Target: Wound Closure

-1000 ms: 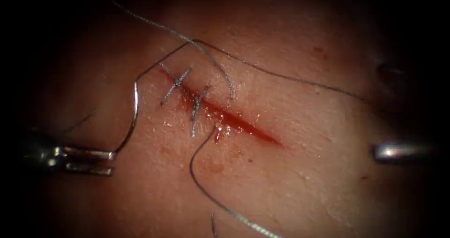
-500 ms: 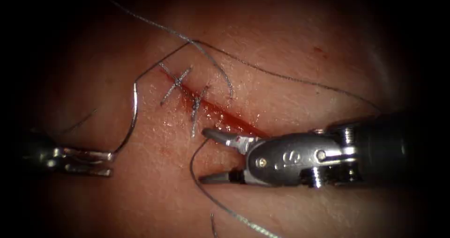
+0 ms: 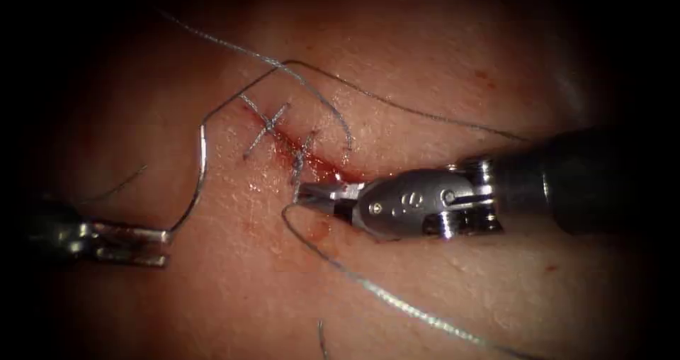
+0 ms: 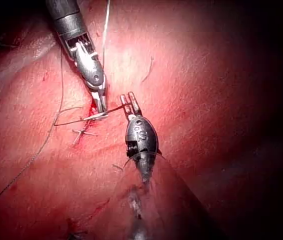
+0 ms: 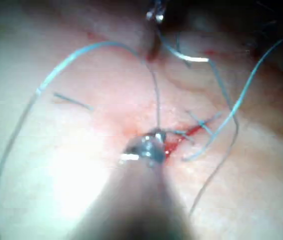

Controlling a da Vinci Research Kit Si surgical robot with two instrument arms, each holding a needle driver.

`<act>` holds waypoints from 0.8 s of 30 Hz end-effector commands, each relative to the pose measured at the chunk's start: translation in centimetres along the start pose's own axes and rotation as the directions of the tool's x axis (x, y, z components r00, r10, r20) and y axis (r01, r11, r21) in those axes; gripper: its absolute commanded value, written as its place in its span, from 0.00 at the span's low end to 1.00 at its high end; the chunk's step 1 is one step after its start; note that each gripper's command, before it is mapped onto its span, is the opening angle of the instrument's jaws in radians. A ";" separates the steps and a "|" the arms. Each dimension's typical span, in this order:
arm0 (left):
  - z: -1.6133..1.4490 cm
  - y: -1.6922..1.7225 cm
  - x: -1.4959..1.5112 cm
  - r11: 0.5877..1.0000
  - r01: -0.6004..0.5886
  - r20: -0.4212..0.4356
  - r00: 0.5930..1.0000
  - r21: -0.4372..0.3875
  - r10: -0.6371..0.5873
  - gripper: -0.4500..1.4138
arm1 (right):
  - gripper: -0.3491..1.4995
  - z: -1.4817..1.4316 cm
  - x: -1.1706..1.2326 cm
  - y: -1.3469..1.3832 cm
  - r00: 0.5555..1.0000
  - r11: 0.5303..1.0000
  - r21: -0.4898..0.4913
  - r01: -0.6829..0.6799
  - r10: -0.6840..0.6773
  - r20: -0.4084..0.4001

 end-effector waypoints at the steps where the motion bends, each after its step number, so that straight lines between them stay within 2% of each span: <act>1: 0.05 0.04 -0.07 1.000 0.002 0.000 1.000 -0.001 -0.002 0.00 | 0.00 0.04 0.05 -0.06 1.000 1.000 0.002 -0.005 0.005 -0.008; 8: 0.05 0.04 -0.07 1.000 0.002 0.000 1.000 -0.001 -0.002 0.00 | 0.00 -0.04 0.28 -0.13 0.999 1.000 0.010 -0.015 0.015 -0.029; 11: 0.05 0.04 -0.07 1.000 0.002 0.000 1.000 -0.001 -0.002 0.00 | 0.00 -0.11 0.53 -0.48 0.999 0.999 0.037 0.001 0.001 -0.053; 16: 0.05 0.04 -0.07 1.000 0.002 0.000 1.000 -0.001 -0.002 0.00 | 0.00 -0.20 0.74 -0.94 0.998 0.996 0.084 0.034 -0.029 -0.062; 17: 0.05 0.04 -0.07 1.000 0.002 0.000 1.000 -0.001 -0.002 0.00 | 0.00 -0.26 0.79 -1.11 0.997 0.993 0.105 0.049 -0.043 -0.056; 19: 0.05 0.04 -0.07 1.000 0.002 0.000 1.000 -0.001 -0.002 0.00 | 0.00 -0.29 0.79 -1.16 0.997 0.992 0.113 0.055 -0.049 -0.051; 20: 0.05 0.04 -0.07 1.000 0.002 0.000 1.000 -0.001 -0.002 0.00 | 0.00 -0.42 0.79 -1.28 0.997 0.990 0.125 0.065 -0.060 -0.041; 24: 0.06 0.04 -0.07 1.000 0.002 0.000 1.000 -0.001 -0.002 0.00 | 0.00 -0.61 0.71 -1.31 0.997 0.989 0.133 0.072 -0.069 -0.029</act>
